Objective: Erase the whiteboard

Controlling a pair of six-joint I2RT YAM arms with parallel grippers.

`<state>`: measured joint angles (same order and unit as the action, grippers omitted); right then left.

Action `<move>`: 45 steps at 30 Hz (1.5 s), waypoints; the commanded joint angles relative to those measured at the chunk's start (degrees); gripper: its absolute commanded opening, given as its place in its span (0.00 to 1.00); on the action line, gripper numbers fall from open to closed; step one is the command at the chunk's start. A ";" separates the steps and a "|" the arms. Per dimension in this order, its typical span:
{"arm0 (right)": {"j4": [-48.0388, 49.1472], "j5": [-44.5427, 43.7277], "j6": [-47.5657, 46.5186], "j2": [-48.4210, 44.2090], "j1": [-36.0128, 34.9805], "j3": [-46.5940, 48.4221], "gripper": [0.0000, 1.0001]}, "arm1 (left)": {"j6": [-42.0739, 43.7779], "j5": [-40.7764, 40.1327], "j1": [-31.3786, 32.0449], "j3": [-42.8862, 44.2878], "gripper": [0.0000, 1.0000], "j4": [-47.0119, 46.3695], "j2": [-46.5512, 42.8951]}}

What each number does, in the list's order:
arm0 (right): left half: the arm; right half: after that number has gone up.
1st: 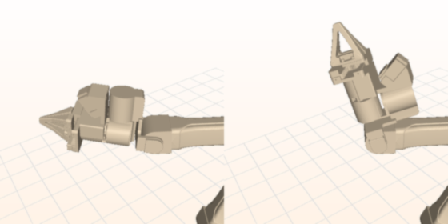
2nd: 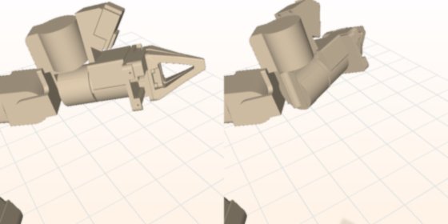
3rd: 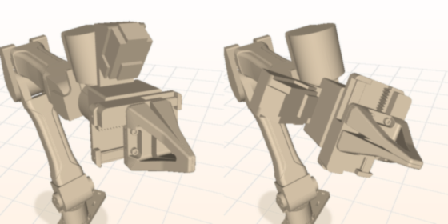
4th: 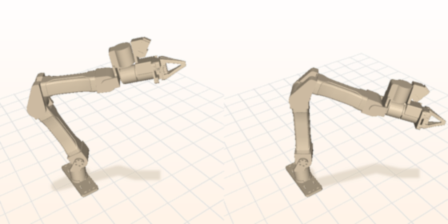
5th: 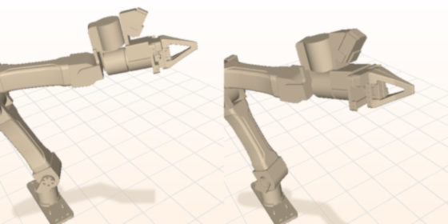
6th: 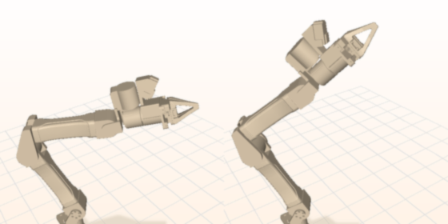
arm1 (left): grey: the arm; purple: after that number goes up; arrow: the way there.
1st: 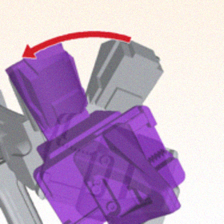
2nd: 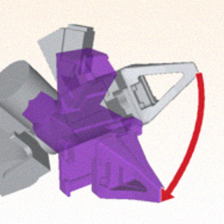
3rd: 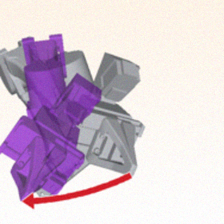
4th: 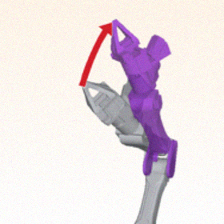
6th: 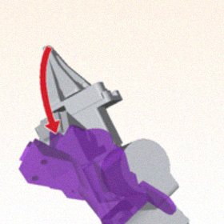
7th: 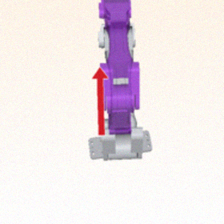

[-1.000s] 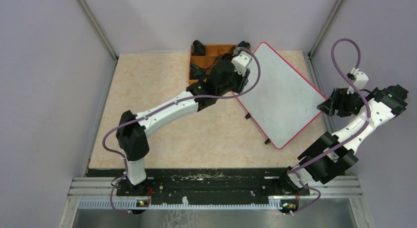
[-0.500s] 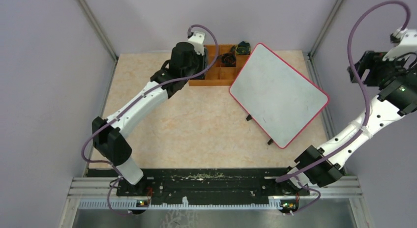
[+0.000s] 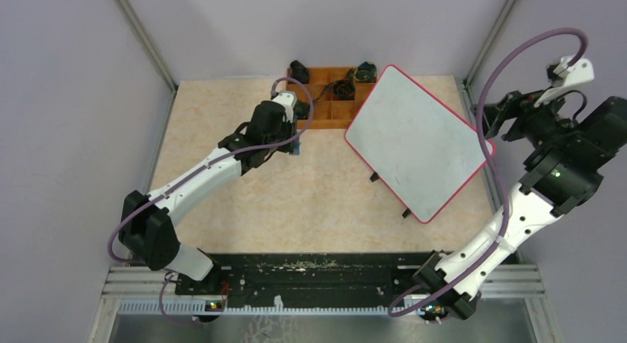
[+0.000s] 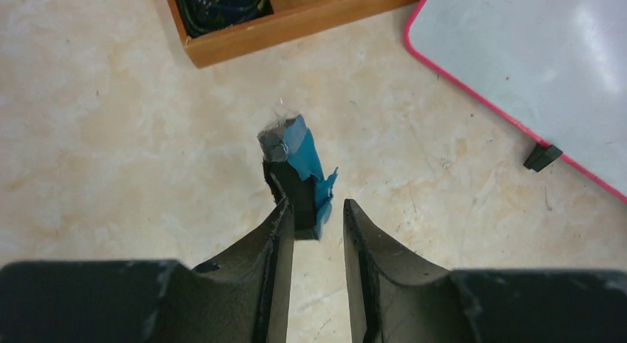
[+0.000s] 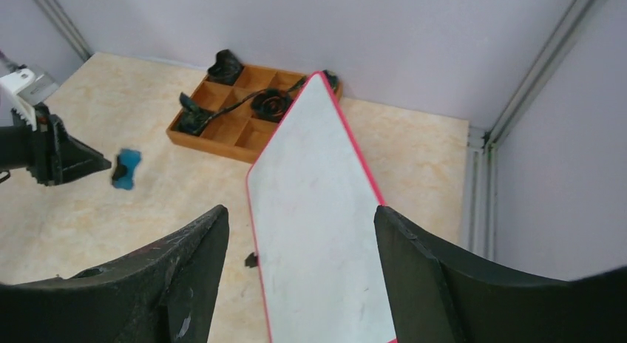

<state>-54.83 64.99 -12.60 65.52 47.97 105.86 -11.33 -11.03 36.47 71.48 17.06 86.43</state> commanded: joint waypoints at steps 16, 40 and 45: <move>-15.47 1.07 -21.31 -22.00 -2.42 -31.63 0.71 | -8.05 -7.30 -0.84 -14.89 0.45 1.77 -10.61; 12.72 -49.92 5.15 5.91 -63.20 -21.40 0.64 | -5.59 -15.54 -8.77 -10.76 0.81 -1.72 -9.54; 20.24 -56.77 3.37 6.57 -70.73 -31.10 0.64 | -7.90 -16.96 -14.32 -12.75 0.89 -3.65 -10.23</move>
<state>-43.09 18.24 -8.91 72.84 -18.24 80.53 -17.87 -25.82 25.98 59.92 16.78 77.97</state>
